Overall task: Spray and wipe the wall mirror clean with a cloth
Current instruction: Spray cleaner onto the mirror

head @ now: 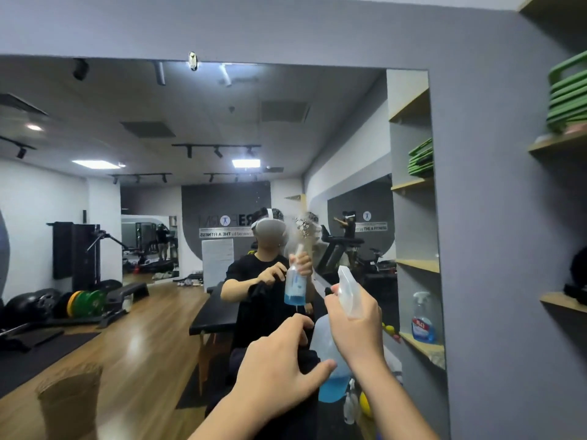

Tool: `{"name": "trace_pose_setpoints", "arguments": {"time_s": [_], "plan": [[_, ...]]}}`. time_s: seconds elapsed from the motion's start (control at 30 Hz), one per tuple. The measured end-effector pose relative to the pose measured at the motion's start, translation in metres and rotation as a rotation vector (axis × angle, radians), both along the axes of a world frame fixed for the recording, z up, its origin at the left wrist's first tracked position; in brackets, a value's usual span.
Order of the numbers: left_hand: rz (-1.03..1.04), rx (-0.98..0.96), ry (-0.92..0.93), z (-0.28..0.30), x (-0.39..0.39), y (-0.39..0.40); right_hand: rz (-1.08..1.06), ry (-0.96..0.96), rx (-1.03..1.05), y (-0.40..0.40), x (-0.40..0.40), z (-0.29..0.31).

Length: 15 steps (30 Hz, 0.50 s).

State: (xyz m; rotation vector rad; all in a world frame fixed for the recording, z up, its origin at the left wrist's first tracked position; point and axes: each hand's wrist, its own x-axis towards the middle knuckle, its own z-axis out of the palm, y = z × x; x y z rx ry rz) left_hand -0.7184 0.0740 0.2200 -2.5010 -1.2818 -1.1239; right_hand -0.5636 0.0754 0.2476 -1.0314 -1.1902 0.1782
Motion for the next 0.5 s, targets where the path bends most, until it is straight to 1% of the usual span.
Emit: {"name": "trace_pose_setpoints", "arguments": {"time_s": [0.1, 0.27, 0.4, 0.5], "plan": [[0.005, 0.032, 0.022, 0.014, 0.019, 0.008, -0.035, -0.026, 0.039, -0.002, 0.010, 0.016], [0.008, 0.092, 0.033, 0.065, 0.067, 0.022, -0.095, -0.020, 0.118, 0.002, 0.034, 0.070], [-0.013, 0.105, -0.009, 0.102, 0.096, 0.032, -0.134, -0.012, 0.154, 0.007, 0.058, 0.112], [-0.032, 0.130, -0.005, 0.122, 0.110, 0.037, -0.155, -0.014, 0.170, 0.007, 0.073, 0.131]]}}
